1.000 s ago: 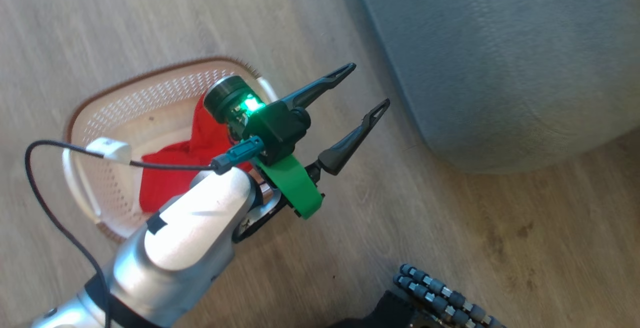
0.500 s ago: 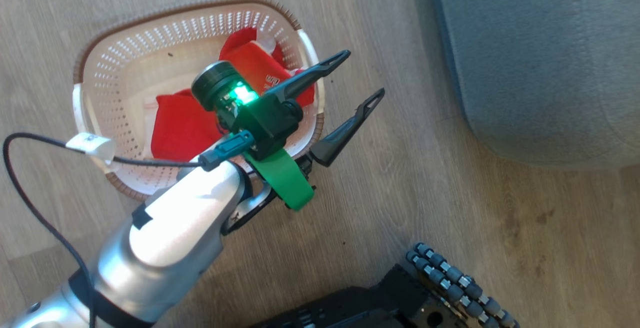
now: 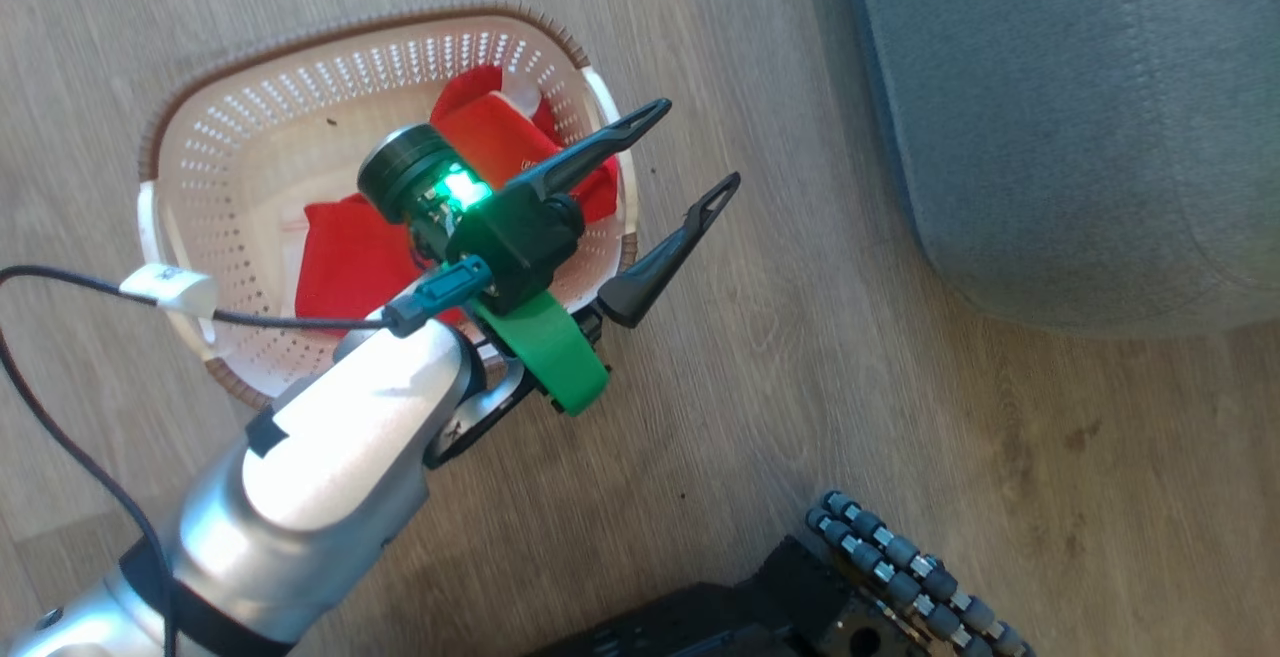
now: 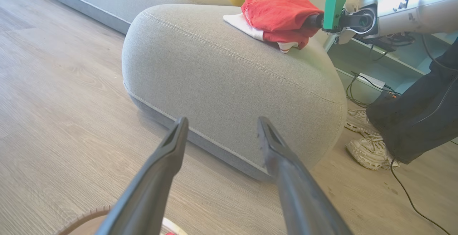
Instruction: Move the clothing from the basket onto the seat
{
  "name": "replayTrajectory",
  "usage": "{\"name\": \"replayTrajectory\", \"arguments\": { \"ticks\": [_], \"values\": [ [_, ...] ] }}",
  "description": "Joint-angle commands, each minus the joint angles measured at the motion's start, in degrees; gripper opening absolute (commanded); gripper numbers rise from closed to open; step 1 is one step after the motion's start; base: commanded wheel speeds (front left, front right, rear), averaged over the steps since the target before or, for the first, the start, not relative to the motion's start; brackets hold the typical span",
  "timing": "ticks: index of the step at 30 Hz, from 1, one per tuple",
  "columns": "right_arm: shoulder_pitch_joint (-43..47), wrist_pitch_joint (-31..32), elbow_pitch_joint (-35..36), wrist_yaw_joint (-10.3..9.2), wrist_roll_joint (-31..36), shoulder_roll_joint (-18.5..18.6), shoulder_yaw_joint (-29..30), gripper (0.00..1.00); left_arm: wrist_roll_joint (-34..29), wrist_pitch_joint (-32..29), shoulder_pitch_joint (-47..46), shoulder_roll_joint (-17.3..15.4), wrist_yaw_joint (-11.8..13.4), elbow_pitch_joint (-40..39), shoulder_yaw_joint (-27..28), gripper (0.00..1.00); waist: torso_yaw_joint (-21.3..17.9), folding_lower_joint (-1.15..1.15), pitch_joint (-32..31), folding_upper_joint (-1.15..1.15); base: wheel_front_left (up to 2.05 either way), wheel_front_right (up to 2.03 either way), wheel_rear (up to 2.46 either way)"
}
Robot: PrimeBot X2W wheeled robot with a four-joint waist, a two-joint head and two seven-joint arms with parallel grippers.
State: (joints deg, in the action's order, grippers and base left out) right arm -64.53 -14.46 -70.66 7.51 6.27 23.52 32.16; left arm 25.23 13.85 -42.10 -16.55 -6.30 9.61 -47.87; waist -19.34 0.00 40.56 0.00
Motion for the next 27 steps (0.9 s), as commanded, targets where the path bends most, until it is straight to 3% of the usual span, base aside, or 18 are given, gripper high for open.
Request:
{"name": "replayTrajectory", "arguments": {
  "ticks": [1, 8, 17, 27],
  "values": [
    [2.6, -0.5, 2.6, -0.02, -0.9, 0.3, -1.3, 1.00, 0.3, 0.3, -0.4, -0.5, 0.2, -1.2, 1.7, 1.00, -0.4, 0.00, -1.2, 0.00, 0.00, 0.00, 0.00],
    [13.2, -0.5, 12.1, -0.02, -9.7, -2.6, -7.5, 1.00, 1.1, 1.0, 1.4, 0.7, 0.2, 1.7, 2.8, 1.00, -0.1, 0.00, -6.5, 0.00, 0.00, 0.00, 0.00],
    [28.6, -0.5, 29.3, -0.02, -21.4, -2.9, -16.7, 1.00, 0.7, 1.1, 5.3, 3.5, 0.0, 2.8, 7.9, 1.00, 2.6, 0.00, -14.3, 0.00, 0.00, 0.00, 0.00],
    [41.6, -0.5, 49.8, -0.02, -22.9, -5.3, -19.2, 1.00, -1.9, 1.1, 12.6, 7.1, -0.4, 4.9, 17.6, 1.00, 9.6, 0.00, -22.6, 0.00, 0.00, 0.00, 0.00]
  ]
}}
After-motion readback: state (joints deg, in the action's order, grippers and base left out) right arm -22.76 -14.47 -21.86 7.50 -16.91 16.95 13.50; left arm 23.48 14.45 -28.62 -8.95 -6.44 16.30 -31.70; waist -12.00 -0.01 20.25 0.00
